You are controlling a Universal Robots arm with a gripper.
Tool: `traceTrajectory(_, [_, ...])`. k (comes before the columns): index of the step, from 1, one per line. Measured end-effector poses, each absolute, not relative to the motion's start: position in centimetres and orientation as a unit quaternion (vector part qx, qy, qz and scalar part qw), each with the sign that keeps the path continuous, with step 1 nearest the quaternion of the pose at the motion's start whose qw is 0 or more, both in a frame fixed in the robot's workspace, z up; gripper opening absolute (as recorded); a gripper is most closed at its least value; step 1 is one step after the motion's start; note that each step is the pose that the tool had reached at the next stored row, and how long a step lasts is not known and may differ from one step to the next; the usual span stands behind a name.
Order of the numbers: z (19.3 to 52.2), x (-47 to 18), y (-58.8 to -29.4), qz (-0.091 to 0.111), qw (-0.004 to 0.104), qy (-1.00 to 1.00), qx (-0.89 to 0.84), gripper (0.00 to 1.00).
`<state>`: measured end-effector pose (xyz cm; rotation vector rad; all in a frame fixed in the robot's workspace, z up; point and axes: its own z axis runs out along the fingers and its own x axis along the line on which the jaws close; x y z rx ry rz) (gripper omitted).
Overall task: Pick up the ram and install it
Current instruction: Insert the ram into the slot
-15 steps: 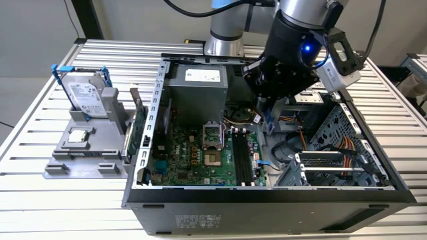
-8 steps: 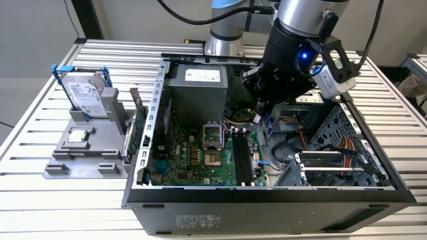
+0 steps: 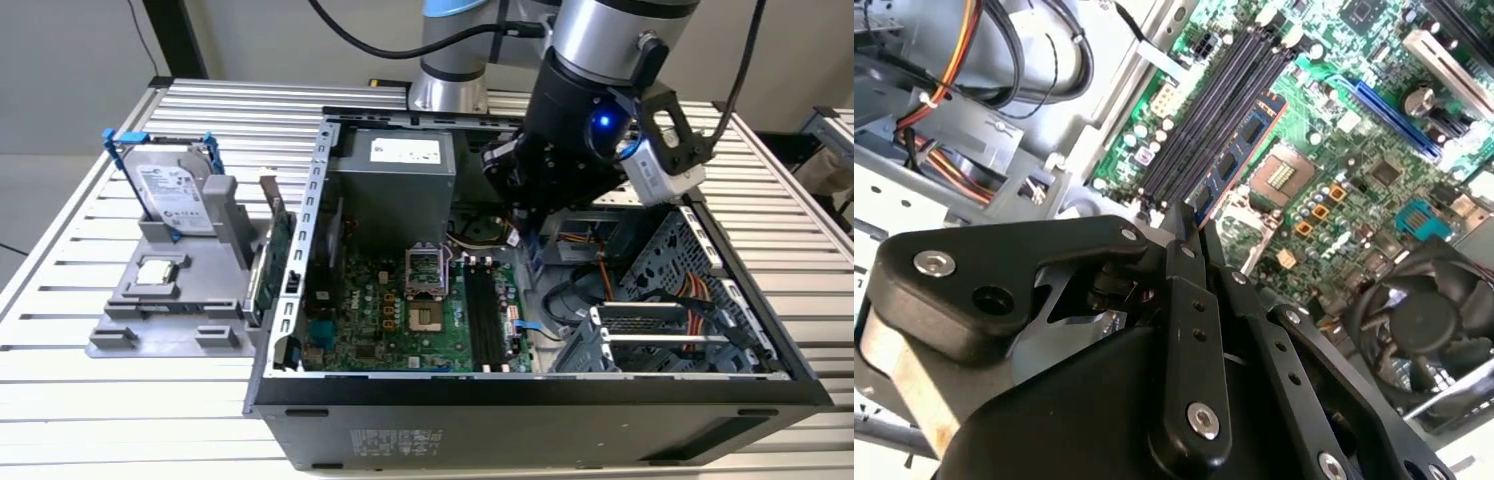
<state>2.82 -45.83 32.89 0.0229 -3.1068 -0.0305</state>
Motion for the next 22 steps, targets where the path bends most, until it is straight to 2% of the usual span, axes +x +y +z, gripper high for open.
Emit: traceTrajectory(22, [28.8,2.8,-46.4,-0.01,0.017,-1.0,-0.017,0.0])
